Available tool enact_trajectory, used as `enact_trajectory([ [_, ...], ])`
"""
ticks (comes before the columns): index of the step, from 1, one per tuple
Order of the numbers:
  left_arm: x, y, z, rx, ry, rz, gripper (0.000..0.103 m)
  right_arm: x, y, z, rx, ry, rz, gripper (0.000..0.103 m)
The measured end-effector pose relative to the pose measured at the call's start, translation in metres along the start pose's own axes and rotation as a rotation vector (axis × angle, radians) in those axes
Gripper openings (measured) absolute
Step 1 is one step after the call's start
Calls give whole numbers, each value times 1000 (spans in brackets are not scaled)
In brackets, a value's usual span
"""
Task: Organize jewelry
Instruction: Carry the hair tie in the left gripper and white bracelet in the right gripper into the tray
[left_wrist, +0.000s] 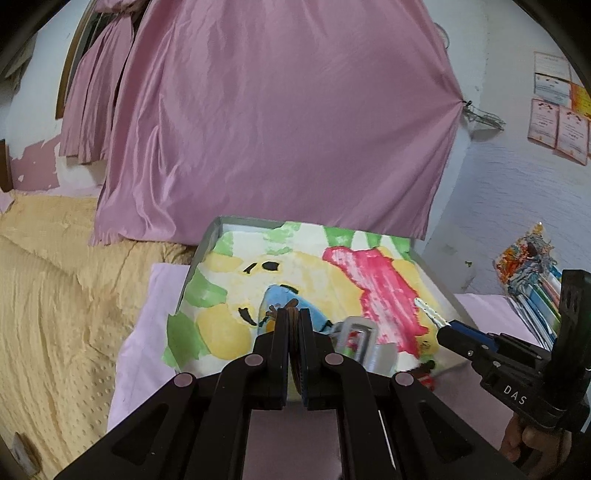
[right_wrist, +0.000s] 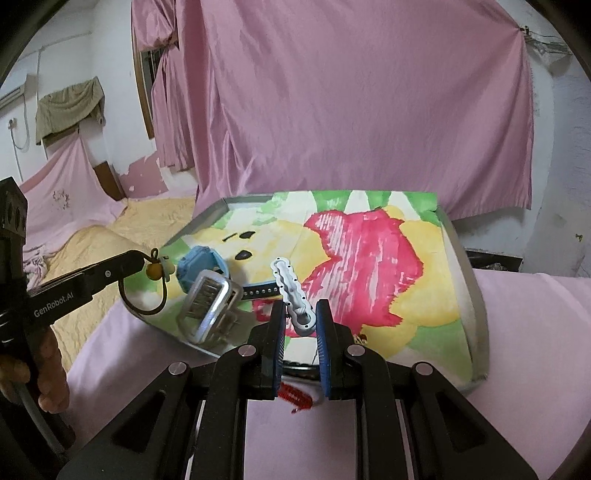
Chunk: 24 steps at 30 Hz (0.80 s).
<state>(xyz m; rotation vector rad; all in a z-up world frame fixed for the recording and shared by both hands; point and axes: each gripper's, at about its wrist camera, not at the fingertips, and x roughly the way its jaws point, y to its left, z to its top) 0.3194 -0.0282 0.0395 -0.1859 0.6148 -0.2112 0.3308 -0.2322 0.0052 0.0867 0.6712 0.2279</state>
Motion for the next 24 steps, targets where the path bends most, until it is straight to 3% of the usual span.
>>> enact_trajectory([
  [9,28,16,-7,-37,99,87,5,32,2,4,-47,92,-17,14],
  [24,41,17,-14,-30,169,101,8,55,1,1,-46,169,-19,18],
])
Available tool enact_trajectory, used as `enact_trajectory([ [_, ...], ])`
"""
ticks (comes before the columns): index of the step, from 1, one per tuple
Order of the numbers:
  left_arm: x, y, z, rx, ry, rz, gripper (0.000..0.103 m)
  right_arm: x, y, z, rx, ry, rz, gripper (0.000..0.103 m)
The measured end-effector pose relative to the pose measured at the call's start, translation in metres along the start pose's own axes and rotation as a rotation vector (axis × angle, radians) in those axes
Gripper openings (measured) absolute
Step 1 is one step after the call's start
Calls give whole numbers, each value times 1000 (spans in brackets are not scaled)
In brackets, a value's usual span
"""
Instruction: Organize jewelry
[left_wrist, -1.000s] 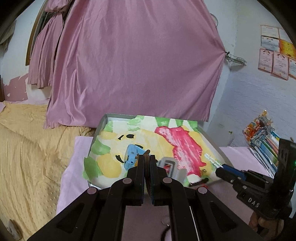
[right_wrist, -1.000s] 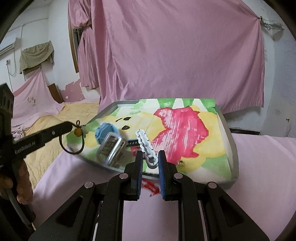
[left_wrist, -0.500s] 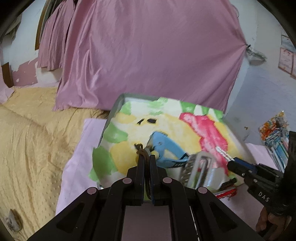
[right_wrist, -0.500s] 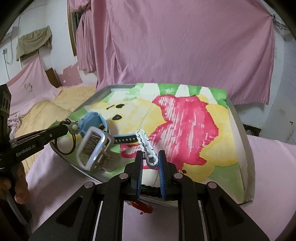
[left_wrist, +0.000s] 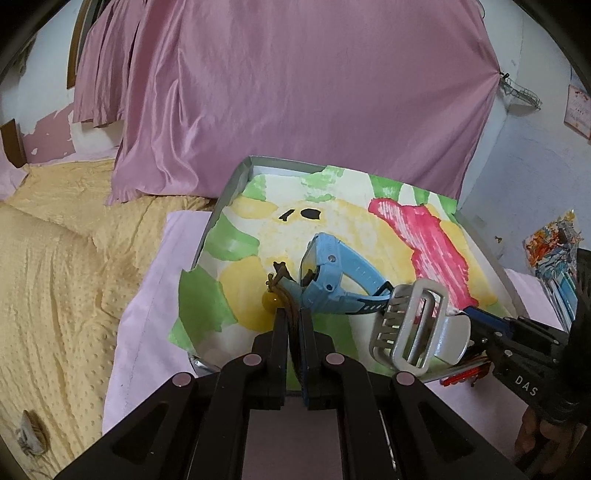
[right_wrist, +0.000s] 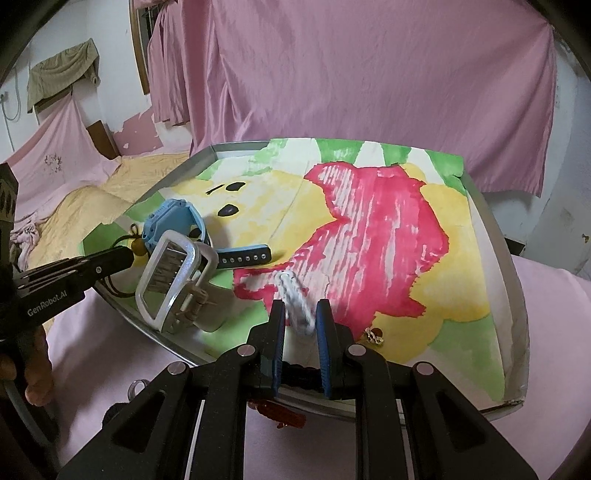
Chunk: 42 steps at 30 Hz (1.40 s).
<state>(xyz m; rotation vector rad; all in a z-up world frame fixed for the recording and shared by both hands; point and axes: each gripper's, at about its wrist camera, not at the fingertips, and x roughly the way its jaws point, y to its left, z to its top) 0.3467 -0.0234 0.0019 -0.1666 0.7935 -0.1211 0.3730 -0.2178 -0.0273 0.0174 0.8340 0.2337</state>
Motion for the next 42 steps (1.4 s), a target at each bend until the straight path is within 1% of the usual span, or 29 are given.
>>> enact_trajectory([
  [1,-1,0,0,2,-2,-1,9,0,-1,0,4,-2,-4,19],
  [2,-1,-1,-1,5,-5,-2,17,-1,-1,-1,8,-4,-6,22],
  [3,-2,-1,-1,6,-9,-2,29,-2,-3,-1,16,-10,-8,26],
  [4,-3,-1,-1,5,-13,-5,35,-4,-4,-2,21,-15,-8,28],
  [6,-8,0,-2,-5,-36,-27,54,-8,-5,-4,30,-34,-10,37],
  [8,-14,1,-3,-16,-62,-27,58,-15,-5,-6,37,-62,-17,40],
  [10,-17,2,-3,-23,-71,-32,60,-22,-6,-8,50,-91,-18,44],
  [12,-21,4,-5,-37,-82,-33,68,-31,-8,-10,65,-125,-16,53],
  [13,-24,5,-6,-42,-92,-37,70,-37,-9,-12,76,-152,-13,54],
  [15,-30,6,-7,-51,-118,-50,79,-47,-10,-15,93,-194,-17,60],
  [19,-47,5,-12,-57,-184,-68,90,-68,-12,-24,123,-277,-15,72],
  [21,-54,4,-15,-56,-212,-71,96,-77,-12,-29,129,-310,-29,81],
  [25,-71,-2,-24,-39,-267,-63,101,-94,-11,-38,137,-366,-44,86],
  [27,-77,-5,-27,-32,-288,-58,101,-102,-9,-44,135,-388,-50,94],
  [32,-98,-13,-43,11,-373,-41,102,-122,-5,-62,128,-457,-68,95],
  [34,-103,-14,-48,17,-396,-40,102,-129,-4,-69,124,-477,-70,95],
  [42,-119,-20,-67,49,-402,-64,102,-147,3,-91,101,-498,-75,95],
])
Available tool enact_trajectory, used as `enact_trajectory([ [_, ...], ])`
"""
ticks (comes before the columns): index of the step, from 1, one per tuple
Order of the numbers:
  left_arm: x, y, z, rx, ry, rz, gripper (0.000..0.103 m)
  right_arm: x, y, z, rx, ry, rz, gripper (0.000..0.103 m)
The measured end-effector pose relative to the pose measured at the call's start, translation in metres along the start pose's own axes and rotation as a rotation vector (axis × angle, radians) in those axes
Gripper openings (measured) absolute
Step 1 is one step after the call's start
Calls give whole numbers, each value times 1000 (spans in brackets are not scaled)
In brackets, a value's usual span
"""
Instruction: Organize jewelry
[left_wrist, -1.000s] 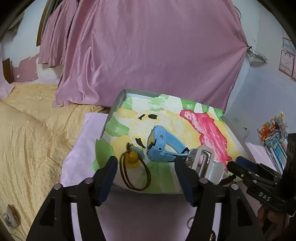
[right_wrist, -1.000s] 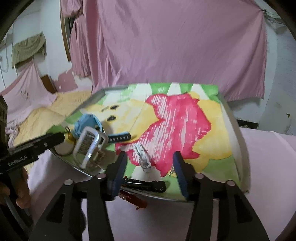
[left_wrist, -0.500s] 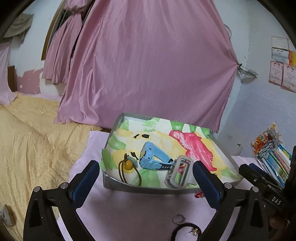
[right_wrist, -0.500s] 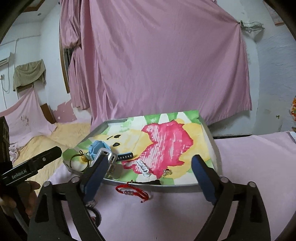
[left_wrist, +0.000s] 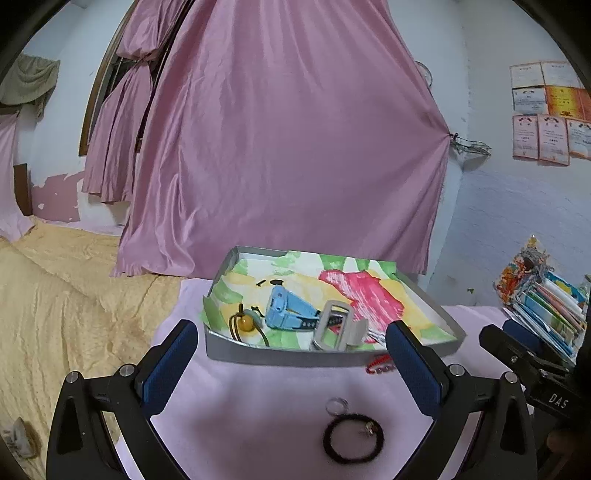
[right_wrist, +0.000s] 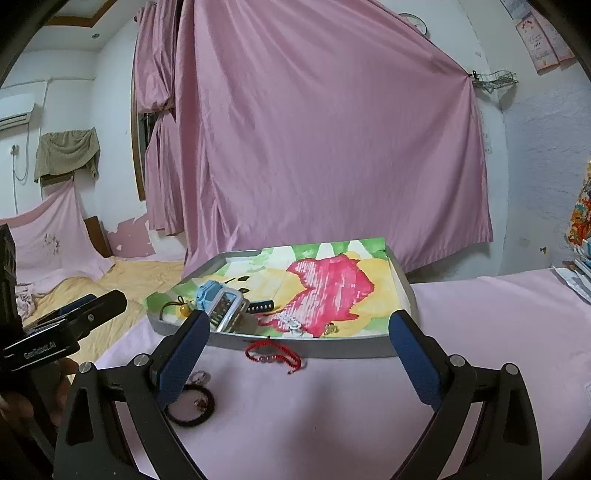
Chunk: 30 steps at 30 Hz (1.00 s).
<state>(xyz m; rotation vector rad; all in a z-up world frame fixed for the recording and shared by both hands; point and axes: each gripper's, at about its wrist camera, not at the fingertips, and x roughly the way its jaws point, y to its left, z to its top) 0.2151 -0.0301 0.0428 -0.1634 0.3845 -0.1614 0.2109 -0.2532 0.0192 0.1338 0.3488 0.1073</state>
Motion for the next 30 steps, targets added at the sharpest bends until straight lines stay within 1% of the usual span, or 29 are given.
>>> enact_trajectory([
  [6,-16,-3,-11,17,-8,-9,102,-14,0,-6,-6,-22,3,95],
  [9,-19,-4,-16,20,6,-6,102,-17,0,-9,-9,-13,3,95],
  [13,-19,-1,-23,13,43,-15,102,-16,1,-13,-15,17,7,95],
  [20,-13,4,-33,-12,132,-51,102,-14,0,-20,-21,64,13,95],
  [29,0,-5,-41,22,222,-70,102,-5,-5,-24,2,132,13,95],
  [30,1,-6,-42,24,230,-69,100,-4,-5,-25,2,141,13,95],
])
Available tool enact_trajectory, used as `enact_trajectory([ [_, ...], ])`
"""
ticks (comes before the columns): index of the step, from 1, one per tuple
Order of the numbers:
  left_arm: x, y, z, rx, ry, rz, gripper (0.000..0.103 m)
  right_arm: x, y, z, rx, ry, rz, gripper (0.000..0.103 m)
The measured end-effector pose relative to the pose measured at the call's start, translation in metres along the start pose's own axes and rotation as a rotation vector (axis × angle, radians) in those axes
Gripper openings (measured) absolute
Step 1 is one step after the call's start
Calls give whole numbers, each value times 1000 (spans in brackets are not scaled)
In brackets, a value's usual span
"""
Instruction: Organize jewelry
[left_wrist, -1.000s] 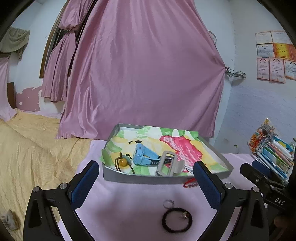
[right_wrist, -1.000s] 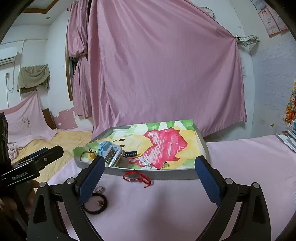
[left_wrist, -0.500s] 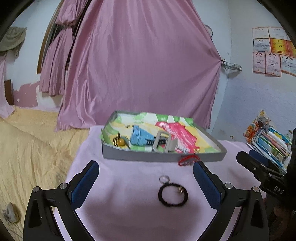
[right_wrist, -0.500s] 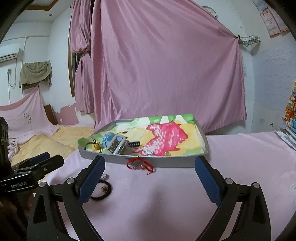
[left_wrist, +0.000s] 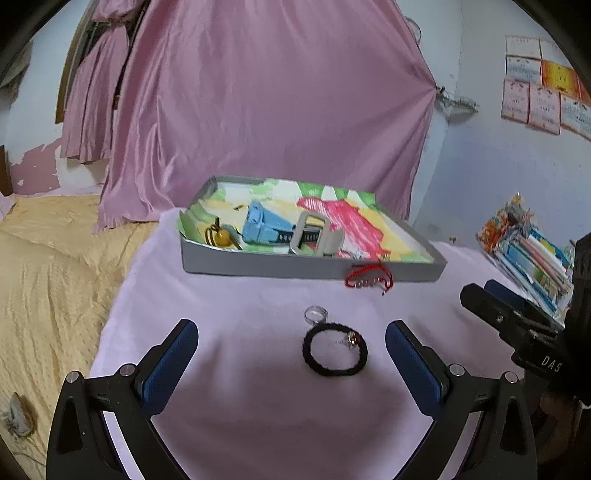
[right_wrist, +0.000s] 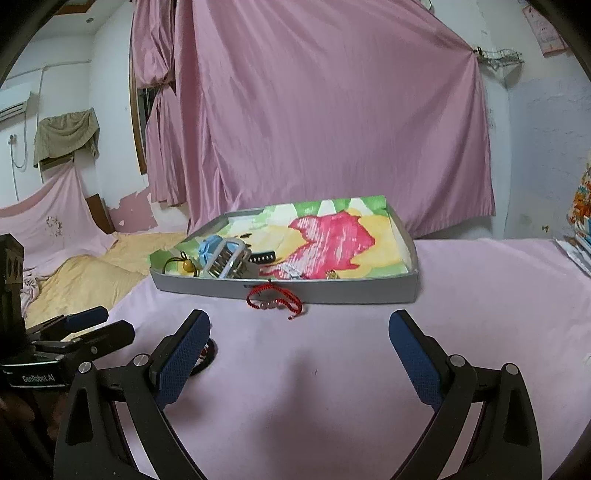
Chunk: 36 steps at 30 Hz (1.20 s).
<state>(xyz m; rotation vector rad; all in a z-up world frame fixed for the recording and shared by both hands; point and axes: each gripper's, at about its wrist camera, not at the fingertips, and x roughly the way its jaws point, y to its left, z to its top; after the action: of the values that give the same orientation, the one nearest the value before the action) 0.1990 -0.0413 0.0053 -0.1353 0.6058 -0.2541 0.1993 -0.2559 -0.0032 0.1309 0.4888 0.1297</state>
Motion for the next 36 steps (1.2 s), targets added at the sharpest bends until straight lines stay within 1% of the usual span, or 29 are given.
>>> enact_trajectory([
  [1,3,-1,0,1,14,0,98,2,0,0,-1,10,-1,95],
  [3,7,-1,-1,-1,41,-1,87,6,0,-1,-4,30,-2,95],
  [4,12,-1,-1,-6,63,-3,86,7,0,-2,-6,41,-1,95],
  [6,16,0,-3,-15,92,-6,78,10,0,-3,-7,54,-2,95],
  [7,18,0,-3,-18,105,-9,76,11,0,-4,-7,60,-1,95],
  [9,24,0,-5,-19,141,-14,64,14,0,-4,-2,74,1,95],
  [12,31,-1,-7,-19,187,-15,54,16,-1,-5,5,87,4,95],
  [15,35,-4,-6,-14,201,-6,45,19,0,-5,4,104,6,95],
  [19,39,-8,-4,8,217,9,38,25,-1,-4,12,137,15,95],
  [21,40,-11,-3,26,225,21,31,28,-2,-4,22,153,21,95],
  [25,44,-17,-1,65,245,34,20,33,-1,-5,23,173,28,95],
  [28,46,-23,0,101,252,50,20,40,1,-3,13,201,34,95],
  [29,47,-24,0,112,254,56,19,42,1,-3,9,211,34,94],
  [31,49,-28,1,137,256,74,16,49,4,-1,-6,236,38,89],
  [33,50,-29,3,146,258,79,11,56,6,1,-23,264,43,79],
  [34,50,-29,3,147,260,78,10,60,6,2,-28,280,48,77],
  [36,52,-28,4,148,261,75,7,67,8,2,-37,304,49,69],
])
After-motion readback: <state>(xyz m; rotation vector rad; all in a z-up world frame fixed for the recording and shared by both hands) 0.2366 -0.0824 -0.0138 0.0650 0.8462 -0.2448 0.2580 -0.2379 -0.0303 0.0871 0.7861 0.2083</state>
